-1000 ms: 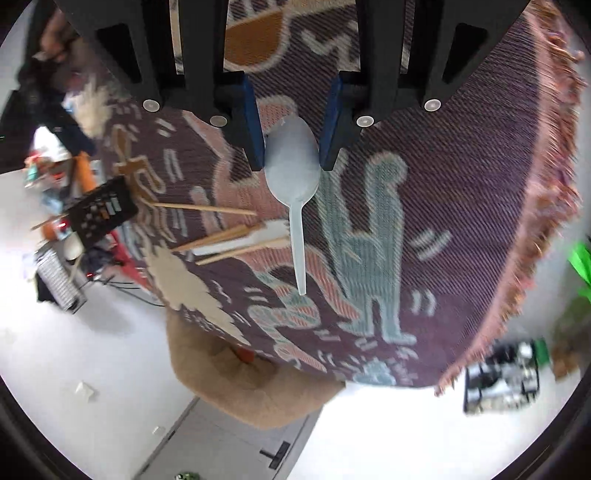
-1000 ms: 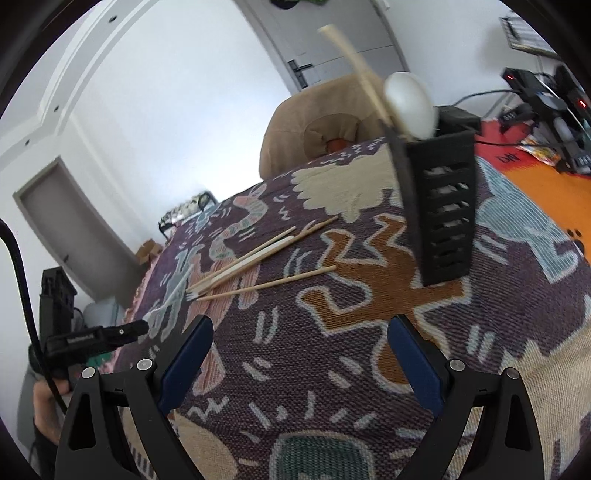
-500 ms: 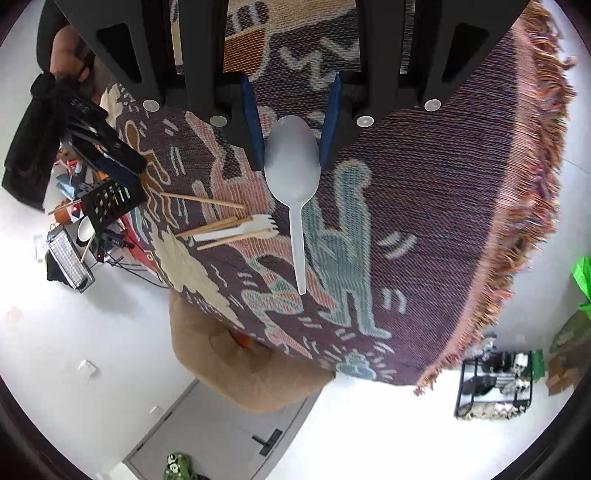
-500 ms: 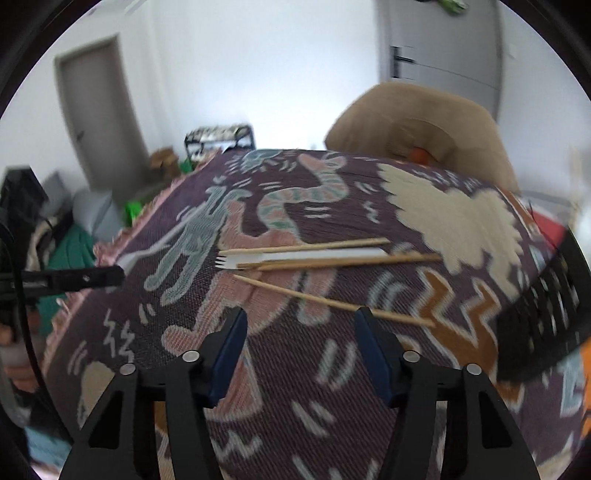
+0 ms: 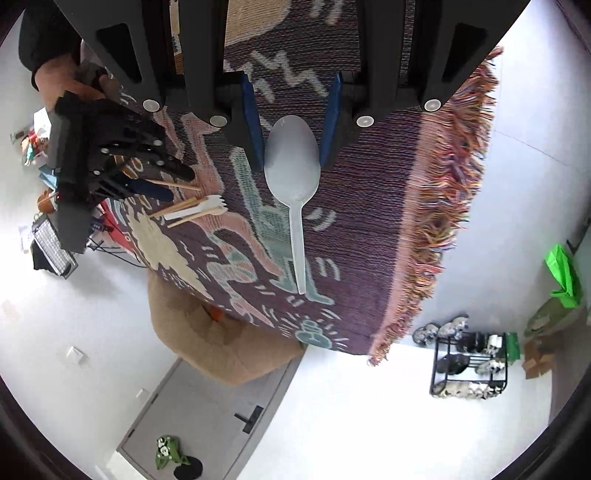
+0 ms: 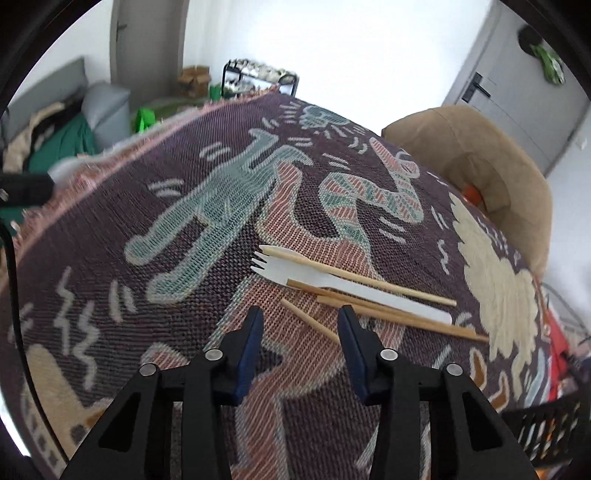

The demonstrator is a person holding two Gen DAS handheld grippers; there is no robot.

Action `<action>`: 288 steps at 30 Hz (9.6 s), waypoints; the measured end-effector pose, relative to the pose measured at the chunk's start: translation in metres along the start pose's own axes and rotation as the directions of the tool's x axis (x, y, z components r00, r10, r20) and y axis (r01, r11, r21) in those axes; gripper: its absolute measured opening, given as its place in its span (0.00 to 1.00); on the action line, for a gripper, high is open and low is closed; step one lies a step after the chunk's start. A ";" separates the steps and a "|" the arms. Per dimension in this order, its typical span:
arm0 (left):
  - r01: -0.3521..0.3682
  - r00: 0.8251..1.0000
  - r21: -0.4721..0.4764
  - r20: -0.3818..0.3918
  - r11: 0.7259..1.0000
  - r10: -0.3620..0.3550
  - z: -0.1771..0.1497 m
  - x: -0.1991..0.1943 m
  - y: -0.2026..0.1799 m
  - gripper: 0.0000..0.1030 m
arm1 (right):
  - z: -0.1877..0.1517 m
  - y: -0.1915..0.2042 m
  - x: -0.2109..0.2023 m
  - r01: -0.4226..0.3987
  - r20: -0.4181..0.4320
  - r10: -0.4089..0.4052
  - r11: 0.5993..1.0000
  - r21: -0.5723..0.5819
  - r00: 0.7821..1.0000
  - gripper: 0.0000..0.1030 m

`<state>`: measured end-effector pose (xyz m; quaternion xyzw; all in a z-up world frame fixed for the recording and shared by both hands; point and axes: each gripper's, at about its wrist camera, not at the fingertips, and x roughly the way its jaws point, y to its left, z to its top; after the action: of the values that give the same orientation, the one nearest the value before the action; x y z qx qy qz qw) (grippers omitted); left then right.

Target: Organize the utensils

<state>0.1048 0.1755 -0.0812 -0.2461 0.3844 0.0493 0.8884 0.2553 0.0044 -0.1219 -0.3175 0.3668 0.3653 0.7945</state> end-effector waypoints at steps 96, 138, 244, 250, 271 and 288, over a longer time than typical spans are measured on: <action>0.314 0.809 0.949 -0.254 -0.023 0.530 0.013 0.058 -0.480 0.31 | -0.243 -0.276 -0.273 -0.185 0.546 -0.337 0.698 0.692 0.767 0.06; 0.273 0.949 0.908 -0.308 0.318 0.067 0.077 0.073 -0.451 0.49 | -0.178 -0.294 -0.291 -0.172 0.586 -0.349 0.737 0.654 0.731 0.06; 0.065 0.990 0.416 0.088 0.907 -0.111 0.030 0.044 -0.103 0.05 | -0.031 -0.064 -0.036 -0.082 0.184 0.050 0.982 0.171 0.982 0.54; 0.056 0.985 0.367 0.132 0.928 -0.112 0.032 0.023 -0.084 0.04 | -0.018 -0.053 -0.008 -0.029 0.097 0.026 0.999 0.033 0.995 0.53; 0.066 0.971 0.288 0.201 0.955 -0.127 0.031 -0.012 -0.050 0.05 | 0.007 -0.045 0.001 -0.018 0.030 0.022 0.991 -0.131 0.999 0.04; 0.085 0.961 0.266 0.233 0.960 -0.150 0.034 -0.025 -0.041 0.04 | 0.015 -0.025 0.024 -0.019 -0.051 0.004 0.958 -0.285 0.999 0.25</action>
<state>0.1211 0.1583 -0.0270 -0.1451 0.2567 -0.0228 0.9553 0.2919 0.0114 -0.1277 -0.4355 0.3320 0.4108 0.7290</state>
